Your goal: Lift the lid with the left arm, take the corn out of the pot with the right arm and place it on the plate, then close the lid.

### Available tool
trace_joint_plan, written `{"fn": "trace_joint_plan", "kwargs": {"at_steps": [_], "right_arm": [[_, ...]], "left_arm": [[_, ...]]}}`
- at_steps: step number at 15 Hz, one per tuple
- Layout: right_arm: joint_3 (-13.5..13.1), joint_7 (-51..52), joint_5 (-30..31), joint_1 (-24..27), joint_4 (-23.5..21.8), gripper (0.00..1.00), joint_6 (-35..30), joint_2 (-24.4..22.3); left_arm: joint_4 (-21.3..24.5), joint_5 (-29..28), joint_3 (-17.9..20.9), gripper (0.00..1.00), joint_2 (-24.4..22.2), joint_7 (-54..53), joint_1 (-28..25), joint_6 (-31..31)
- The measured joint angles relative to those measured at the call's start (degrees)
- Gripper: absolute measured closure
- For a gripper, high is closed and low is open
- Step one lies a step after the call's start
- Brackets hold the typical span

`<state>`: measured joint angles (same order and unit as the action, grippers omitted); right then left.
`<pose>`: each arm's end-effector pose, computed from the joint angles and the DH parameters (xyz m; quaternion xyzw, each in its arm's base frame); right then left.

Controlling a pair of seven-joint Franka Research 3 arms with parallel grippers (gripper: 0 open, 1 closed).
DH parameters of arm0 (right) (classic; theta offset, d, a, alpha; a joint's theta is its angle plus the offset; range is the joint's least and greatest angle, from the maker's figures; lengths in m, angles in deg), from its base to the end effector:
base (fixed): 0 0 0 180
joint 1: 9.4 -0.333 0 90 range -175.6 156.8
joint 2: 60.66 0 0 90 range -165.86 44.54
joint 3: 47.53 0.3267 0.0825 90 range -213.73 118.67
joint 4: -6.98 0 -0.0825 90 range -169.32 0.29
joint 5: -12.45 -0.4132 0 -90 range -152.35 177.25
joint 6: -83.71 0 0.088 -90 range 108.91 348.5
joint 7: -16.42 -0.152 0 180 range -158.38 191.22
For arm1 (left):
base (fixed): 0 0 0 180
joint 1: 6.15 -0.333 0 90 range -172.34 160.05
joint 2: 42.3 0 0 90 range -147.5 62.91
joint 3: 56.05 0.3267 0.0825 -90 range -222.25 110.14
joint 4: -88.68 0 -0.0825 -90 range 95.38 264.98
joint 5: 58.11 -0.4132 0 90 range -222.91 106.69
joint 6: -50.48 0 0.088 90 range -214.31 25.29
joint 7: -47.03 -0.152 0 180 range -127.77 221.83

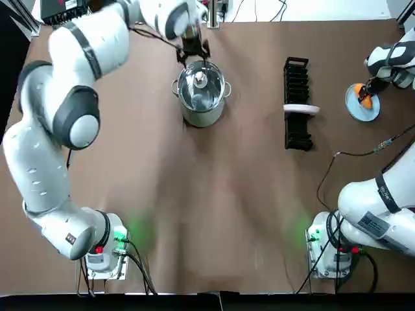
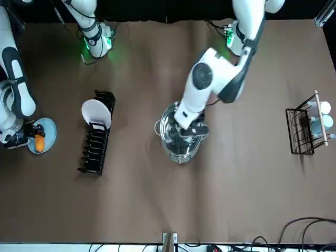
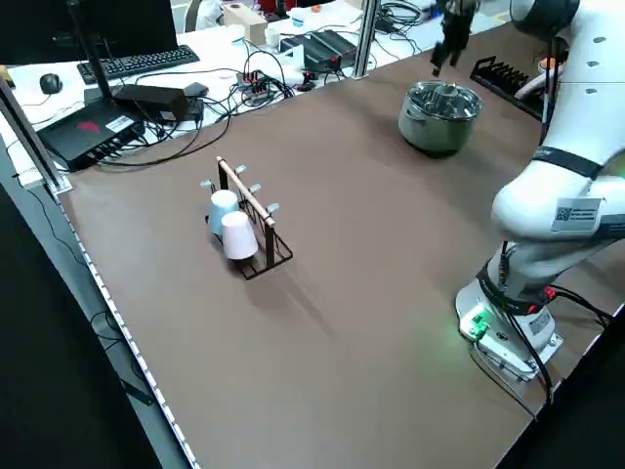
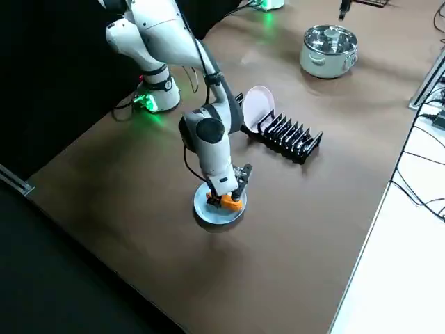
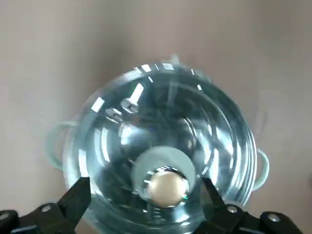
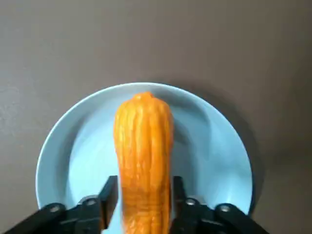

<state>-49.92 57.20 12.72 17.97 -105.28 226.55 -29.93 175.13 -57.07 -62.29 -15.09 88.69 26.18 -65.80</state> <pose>0.5555 -0.3182 0.1394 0.9948 0.1008 -0.0079 0.0092 0.5749 -0.4485 0.3496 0.9985 0.0373 -0.0027 0.0408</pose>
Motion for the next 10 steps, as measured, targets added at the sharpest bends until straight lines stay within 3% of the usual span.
{"fn": "trace_joint_plan", "kwargs": {"at_steps": [6,8,10], "right_arm": [[0.9,0.2,0.0,-0.1,1.1,0.01,0.4,-0.1],[1.3,0.3,0.0,-0.9,3.7,0.00,-1.0,-0.5],[1.5,0.0,-0.1,-2.9,8.9,0.00,-6.8,-1.4]], "left_arm": [[-0.6,-2.3,0.4,0.00,-14.1,-21.2,-12.6,17.2],[-0.6,-2.3,0.4,0.00,-18.4,-28.7,-15.9,23.5],[-0.5,-2.3,0.3,0.00,-22.1,-33.3,-17.9,28.7]]}}
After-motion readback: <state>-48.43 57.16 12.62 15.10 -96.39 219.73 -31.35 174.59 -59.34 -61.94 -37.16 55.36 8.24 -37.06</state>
